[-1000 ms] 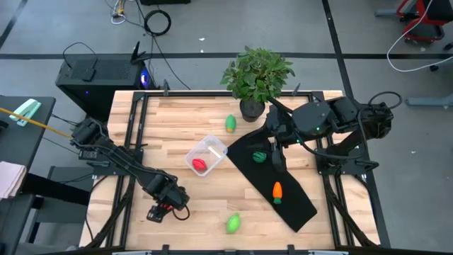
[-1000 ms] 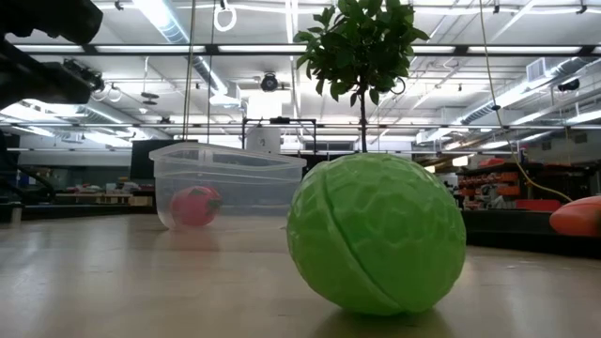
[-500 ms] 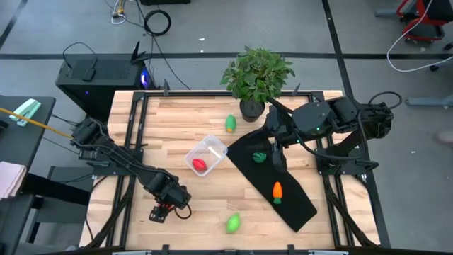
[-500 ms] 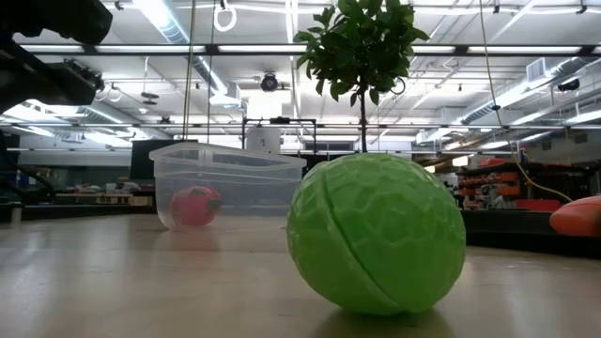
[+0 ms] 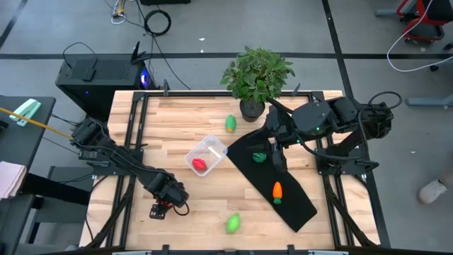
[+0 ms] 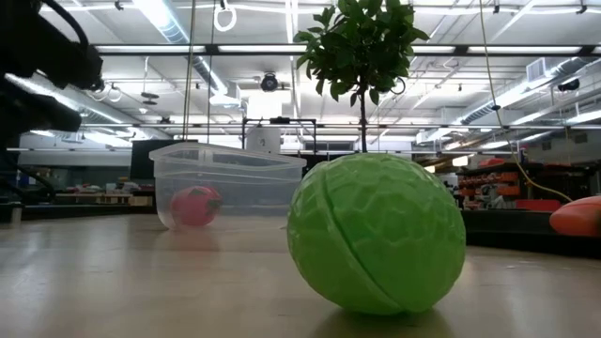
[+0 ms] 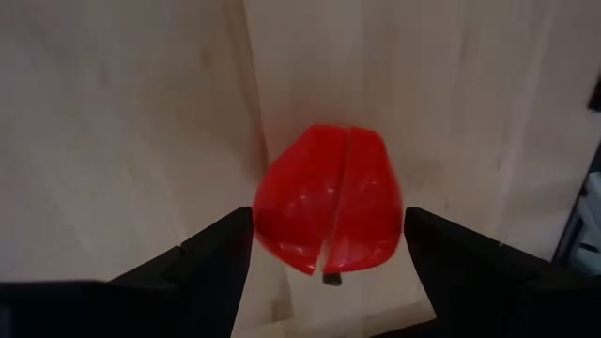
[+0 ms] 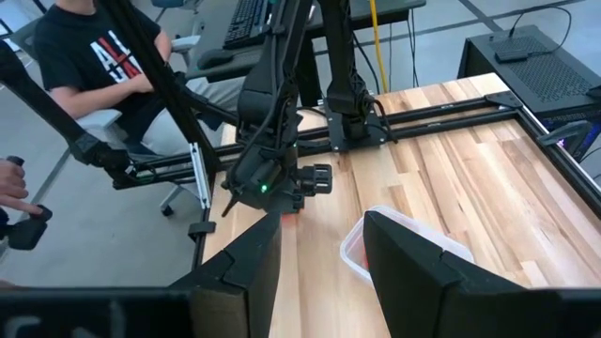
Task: Pick and placing Produce into tupperware
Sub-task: Put the red apple into the transparent bin
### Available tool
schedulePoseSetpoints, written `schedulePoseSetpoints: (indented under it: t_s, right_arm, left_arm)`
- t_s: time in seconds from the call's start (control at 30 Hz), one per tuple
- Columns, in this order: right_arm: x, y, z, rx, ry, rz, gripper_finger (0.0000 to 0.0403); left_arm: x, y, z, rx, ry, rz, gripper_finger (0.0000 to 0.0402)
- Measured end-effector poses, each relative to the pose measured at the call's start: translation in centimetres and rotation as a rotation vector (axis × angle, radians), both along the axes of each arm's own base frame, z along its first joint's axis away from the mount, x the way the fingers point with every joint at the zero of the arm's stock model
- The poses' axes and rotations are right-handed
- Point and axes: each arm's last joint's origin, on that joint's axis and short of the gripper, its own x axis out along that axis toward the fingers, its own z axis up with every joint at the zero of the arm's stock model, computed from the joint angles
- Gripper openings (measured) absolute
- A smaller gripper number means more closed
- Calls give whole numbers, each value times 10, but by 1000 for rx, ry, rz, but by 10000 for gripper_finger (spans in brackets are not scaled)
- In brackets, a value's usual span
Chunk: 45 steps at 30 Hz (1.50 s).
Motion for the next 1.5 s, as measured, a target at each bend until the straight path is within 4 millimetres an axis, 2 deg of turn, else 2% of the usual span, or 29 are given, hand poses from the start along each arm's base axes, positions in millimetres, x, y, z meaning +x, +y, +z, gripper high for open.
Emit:
schedulePoseSetpoints:
  t_s: [0.23, 1.2, 1.5]
  right_arm:
    - [0, 0, 0, 0, 0, 0, 160]
    - [0, 0, 0, 0, 0, 0, 160]
    - [0, 0, 0, 0, 0, 0, 160]
  left_arm:
    - [0, 0, -9, -32, -30, 20, 287]
    - [1, -1, -10, -38, -67, -58, 286]
    - [1, -1, -10, -41, -66, -59, 256]
